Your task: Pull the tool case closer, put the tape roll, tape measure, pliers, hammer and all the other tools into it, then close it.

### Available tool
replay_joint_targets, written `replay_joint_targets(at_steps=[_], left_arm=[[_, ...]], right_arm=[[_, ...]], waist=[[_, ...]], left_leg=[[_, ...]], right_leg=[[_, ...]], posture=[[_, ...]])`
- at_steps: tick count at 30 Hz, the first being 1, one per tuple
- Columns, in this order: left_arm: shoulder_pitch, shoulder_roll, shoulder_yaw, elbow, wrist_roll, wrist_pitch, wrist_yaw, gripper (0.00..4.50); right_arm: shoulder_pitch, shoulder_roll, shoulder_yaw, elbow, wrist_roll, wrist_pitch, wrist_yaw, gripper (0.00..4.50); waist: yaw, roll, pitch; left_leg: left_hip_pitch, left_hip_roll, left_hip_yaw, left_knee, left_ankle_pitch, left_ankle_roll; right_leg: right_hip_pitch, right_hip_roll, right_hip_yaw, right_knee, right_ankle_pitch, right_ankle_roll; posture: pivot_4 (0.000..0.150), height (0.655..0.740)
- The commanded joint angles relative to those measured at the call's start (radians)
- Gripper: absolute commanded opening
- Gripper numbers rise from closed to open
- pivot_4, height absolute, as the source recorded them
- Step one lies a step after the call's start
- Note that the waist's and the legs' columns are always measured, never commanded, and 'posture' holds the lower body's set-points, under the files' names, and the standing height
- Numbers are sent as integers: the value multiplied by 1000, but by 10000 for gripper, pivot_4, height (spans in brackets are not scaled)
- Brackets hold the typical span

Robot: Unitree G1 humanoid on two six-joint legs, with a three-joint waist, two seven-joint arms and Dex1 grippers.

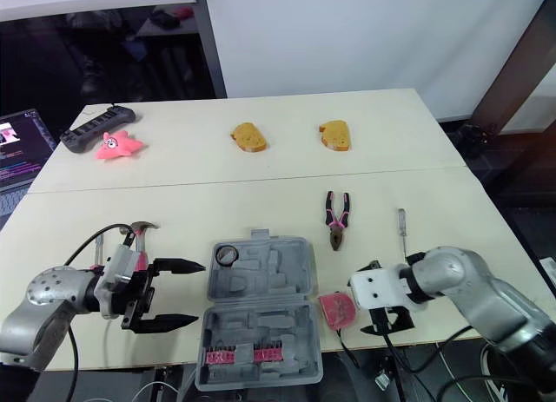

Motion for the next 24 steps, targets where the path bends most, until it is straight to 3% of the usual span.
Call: replay_joint_targets(at_steps=[1, 14, 18, 19, 24], left_arm=[[25, 16, 38, -44, -15, -2, 12, 45000], [47, 21, 52, -58, -7, -12, 42, 45000], [40, 21, 52, -46, -5, -16, 40, 45000], [35, 21, 50, -38, -3, -20, 37, 45000], [9, 15, 40, -12, 2, -26, 36, 45000]], right_arm=[[-29, 27, 34, 26, -40, -44, 31, 43707], [-113, 147, 115, 149, -146, -115, 67, 43707], [-101, 145, 99, 131, -126, -113, 93, 30238], [-98, 139, 90, 123, -123, -117, 95, 28676], [-93, 85, -18, 47, -17, -71, 126, 28680]], waist=[[5, 0, 0], [3, 1, 1], [4, 1, 1], [4, 1, 1], [5, 1, 1]], left_leg=[[0, 0, 0, 0, 0, 0], [0, 0, 0, 0, 0, 0], [0, 0, 0, 0, 0, 0], [0, 0, 0, 0, 0, 0], [0, -1, 0, 1, 0, 0]], right_leg=[[0, 0, 0, 0, 0, 0], [0, 0, 0, 0, 0, 0], [0, 0, 0, 0, 0, 0], [0, 0, 0, 0, 0, 0], [0, -1, 0, 0, 0, 0]], posture=[[1500, 7400], [1500, 7400], [1500, 7400], [1500, 7400], [1500, 7400]])
